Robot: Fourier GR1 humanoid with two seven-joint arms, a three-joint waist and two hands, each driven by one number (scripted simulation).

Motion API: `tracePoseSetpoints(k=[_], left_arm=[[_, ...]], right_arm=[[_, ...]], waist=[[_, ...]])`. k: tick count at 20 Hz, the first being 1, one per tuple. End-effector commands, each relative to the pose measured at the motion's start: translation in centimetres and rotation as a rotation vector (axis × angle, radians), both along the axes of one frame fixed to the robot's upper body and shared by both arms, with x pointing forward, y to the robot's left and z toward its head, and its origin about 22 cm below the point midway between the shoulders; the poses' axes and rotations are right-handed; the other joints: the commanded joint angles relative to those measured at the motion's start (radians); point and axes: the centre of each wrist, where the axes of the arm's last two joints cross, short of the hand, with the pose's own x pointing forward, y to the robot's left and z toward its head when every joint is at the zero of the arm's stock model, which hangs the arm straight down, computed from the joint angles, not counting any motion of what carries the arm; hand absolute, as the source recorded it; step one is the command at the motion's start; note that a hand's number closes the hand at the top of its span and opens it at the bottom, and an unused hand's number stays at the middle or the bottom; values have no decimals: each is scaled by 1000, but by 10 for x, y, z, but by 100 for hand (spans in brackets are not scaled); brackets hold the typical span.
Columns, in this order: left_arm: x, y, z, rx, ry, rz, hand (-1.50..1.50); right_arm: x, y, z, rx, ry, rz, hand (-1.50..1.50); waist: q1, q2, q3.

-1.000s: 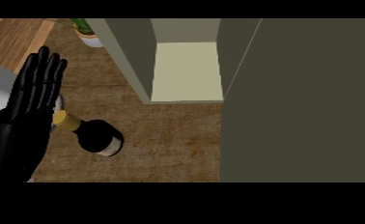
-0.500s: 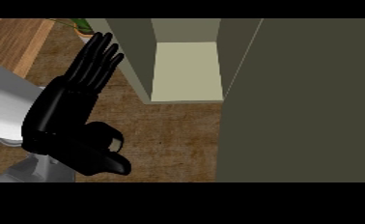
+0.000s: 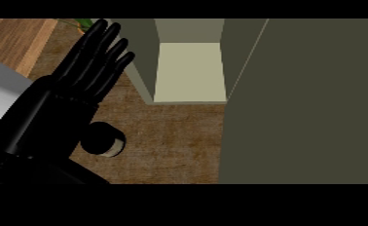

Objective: Pick up the wine, place it into the cabinet and close the cabinet

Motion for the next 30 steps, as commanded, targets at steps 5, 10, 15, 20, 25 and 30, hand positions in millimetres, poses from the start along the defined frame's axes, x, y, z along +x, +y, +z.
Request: tracePoseSetpoints(k=[5, 10, 15, 20, 25, 30], left_arm=[[-34, -11, 27, 4, 24, -22, -150], [-37, -21, 47, 6, 40, 10, -150], [-52, -11, 45, 8, 36, 51, -150], [-47, -4, 59, 23, -3, 88, -150], [-64, 14, 64, 22, 21, 121, -150], [-46, 18, 51, 37, 60, 156, -150]], right_arm=[[-44, -2, 39, 8, -21, 3, -150], [-47, 3, 45, 23, -13, -1, -150], [-45, 1, 45, 14, -19, -23, -150], [-45, 6, 46, 23, -5, -26, -150], [-47, 2, 49, 9, -13, -26, -150], [-47, 3, 54, 23, -14, -8, -150]], waist=[[1, -1, 0], [0, -2, -1], [2, -2, -1], [0, -1, -1], [3, -5, 0], [-5, 0, -1]])
